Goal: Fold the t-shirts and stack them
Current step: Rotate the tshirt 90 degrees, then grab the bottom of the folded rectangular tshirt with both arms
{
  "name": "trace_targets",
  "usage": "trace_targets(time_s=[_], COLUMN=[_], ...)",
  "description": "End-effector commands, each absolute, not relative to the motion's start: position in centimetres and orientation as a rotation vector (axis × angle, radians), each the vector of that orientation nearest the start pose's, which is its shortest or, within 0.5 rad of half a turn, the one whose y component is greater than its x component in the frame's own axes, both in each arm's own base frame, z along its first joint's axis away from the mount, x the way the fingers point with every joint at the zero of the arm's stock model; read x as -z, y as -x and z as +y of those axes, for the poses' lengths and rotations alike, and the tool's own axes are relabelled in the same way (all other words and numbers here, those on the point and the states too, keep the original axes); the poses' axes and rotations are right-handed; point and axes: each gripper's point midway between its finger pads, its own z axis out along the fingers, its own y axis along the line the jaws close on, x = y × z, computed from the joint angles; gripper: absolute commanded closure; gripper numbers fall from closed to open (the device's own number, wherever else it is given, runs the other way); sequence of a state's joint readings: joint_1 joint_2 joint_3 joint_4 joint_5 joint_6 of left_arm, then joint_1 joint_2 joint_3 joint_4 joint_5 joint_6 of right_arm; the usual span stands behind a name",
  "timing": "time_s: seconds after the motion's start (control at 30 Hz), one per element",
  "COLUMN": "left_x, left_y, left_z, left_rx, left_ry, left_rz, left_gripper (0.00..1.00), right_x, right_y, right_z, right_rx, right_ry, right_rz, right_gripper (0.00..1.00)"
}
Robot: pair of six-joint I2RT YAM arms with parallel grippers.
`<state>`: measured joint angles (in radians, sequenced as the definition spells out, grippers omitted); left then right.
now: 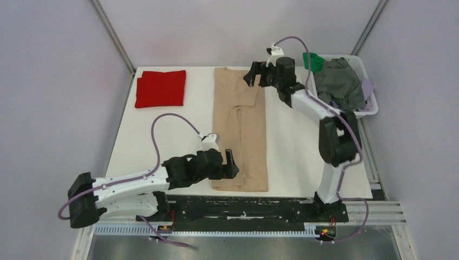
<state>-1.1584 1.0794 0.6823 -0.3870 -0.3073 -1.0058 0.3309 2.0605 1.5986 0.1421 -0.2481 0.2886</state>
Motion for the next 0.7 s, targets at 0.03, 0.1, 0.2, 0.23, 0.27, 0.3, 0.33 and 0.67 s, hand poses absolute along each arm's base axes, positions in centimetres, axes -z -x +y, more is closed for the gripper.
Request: trace_targets(time_s=[0.03,0.1,0.2,0.23,0.27,0.3,0.33,0.67], left_x=[-9.3,-8.8,-7.6,-7.0,-6.4,-5.9,-5.4,-3.7], left_y=[-13.5,-12.8,-12.1,-11.9,-11.6,-11.4,-11.2,-11.9], left_z=[-20.4,-20.4,-20.5,-20.6,-20.6,-20.6,-20.3,-20.1], left_rx=[0.513,0.582,0.633,0.642,0.645,0.637,0.62,0.684], left_ry=[0.082,0.084,0.098,0.104,0.1,0.096,0.104,0.204], left_rz=[2.47,2.483,2.511,2.524,2.54,2.561,2.577,2.55], left_gripper=[0.0,0.0,0.01,0.05,0.09,0.12,0.16,0.39], right_x=[-18.6,-17.1,-14.5,-13.2,-12.7,-11.4,-10.8,-7.0], right_y=[-45.7,-42.1,-37.4,-35.8,-34.5,-33.2,-32.3,-24.1], right_z=[20.1,19.0,17.8,17.7,17.5,17.1,16.7,16.9], right_rx=[-0.548,-0.537,-0.5,-0.502,-0.503,-0.493,-0.489,-0.602], right_ry=[0.215,0.186,0.185,0.209,0.22,0.217,0.207,0.297], right_rz=[1.928,1.984,2.052,2.075,2.078,2.109,2.117,2.22], right_gripper=[0.02,0.02,0.02,0.02,0.02,0.02,0.02,0.02])
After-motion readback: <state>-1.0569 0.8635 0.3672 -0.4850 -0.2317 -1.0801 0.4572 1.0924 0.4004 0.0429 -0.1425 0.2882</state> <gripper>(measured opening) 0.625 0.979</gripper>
